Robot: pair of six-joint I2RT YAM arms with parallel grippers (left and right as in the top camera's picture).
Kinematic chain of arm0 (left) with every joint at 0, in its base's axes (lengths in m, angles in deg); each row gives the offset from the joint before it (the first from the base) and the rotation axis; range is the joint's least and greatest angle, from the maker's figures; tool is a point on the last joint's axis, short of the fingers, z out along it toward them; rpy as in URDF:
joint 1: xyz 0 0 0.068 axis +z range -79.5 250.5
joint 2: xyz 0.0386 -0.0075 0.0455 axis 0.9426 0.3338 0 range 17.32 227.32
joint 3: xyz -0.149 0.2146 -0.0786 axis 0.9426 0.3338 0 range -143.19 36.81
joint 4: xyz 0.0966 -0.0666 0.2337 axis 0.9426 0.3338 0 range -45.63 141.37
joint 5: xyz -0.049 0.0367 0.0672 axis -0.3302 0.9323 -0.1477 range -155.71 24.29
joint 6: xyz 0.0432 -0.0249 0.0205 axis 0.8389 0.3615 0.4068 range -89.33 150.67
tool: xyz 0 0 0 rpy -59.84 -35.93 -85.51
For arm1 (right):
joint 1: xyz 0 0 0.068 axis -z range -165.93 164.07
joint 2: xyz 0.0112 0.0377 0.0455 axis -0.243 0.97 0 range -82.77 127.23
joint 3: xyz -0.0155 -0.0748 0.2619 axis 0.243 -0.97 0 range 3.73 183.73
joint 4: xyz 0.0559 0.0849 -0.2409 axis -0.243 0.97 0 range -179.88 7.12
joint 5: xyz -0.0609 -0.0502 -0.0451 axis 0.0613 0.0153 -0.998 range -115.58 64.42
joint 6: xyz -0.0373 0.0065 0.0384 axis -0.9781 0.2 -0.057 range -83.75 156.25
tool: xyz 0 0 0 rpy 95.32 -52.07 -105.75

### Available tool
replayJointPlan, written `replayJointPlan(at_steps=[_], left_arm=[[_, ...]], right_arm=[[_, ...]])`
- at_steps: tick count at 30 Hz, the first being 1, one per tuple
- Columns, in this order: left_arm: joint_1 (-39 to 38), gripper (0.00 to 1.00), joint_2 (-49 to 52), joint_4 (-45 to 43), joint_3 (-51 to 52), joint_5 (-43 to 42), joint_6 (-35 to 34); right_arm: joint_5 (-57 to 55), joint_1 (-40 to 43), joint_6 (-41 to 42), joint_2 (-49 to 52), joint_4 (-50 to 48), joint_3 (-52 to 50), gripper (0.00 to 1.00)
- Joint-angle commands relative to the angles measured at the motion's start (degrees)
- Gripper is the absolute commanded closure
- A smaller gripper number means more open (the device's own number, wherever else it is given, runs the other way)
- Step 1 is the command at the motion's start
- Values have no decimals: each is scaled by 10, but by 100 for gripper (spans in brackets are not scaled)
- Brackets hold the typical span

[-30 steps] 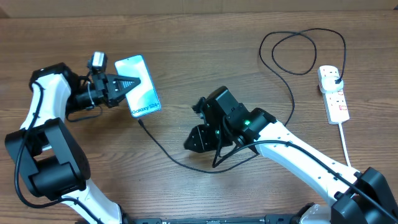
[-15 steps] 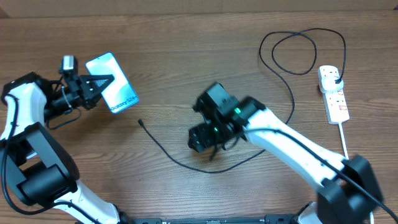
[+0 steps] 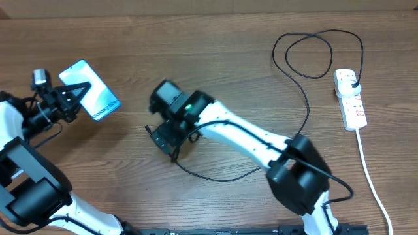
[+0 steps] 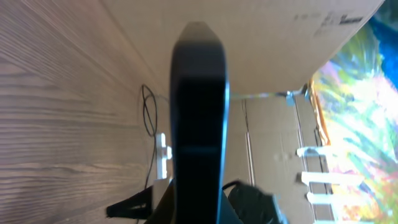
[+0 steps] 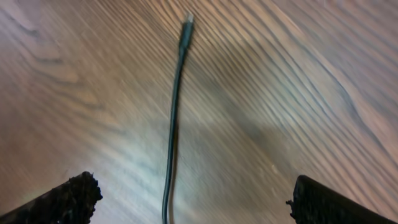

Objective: Plug charger to phone and switch on socket

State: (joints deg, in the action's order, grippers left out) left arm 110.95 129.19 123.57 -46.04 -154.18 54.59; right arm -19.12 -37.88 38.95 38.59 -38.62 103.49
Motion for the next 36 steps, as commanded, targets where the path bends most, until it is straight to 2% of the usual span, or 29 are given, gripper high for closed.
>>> replayJointPlan(at_steps=[1,3,5,6,10,12,15,20,21,22,29,32,36], left_arm=[[18,96,-18,0,0,-13,-4],[24,96,-18,0,0,-7,-4],[25,96,-18,0,0,-5,-4],[25,96,-18,0,0,-5,-4],[25,96,-18,0,0,-4,-4],[25,96,-18,0,0,0,-4],[25,96,-18,0,0,5,-4],[25,96,-18,0,0,5,-4],[25,96,-18,0,0,5,-4],[25,96,-18,0,0,5,-4],[25,96,-18,0,0,6,-4],[25,96,-18,0,0,5,-4],[25,96,-18,0,0,5,-4]], right_arm=[[-68,-14,-15,24,-30,16,0],[-88,-24,-15,42,-63,16,0],[-98,-30,-15,58,-94,16,4],[-99,-32,-15,65,-107,16,9],[-98,-36,-14,90,-149,16,34],[-98,-36,-13,101,-176,16,58],[-85,-36,-12,110,-213,15,78],[-61,-36,23,111,-237,15,79],[-62,-36,33,113,-236,15,73],[-61,-36,37,114,-236,14,70],[-61,-38,50,115,-235,-14,64],[-62,-40,50,115,-227,-24,68],[-65,-40,50,115,-195,-24,81]])
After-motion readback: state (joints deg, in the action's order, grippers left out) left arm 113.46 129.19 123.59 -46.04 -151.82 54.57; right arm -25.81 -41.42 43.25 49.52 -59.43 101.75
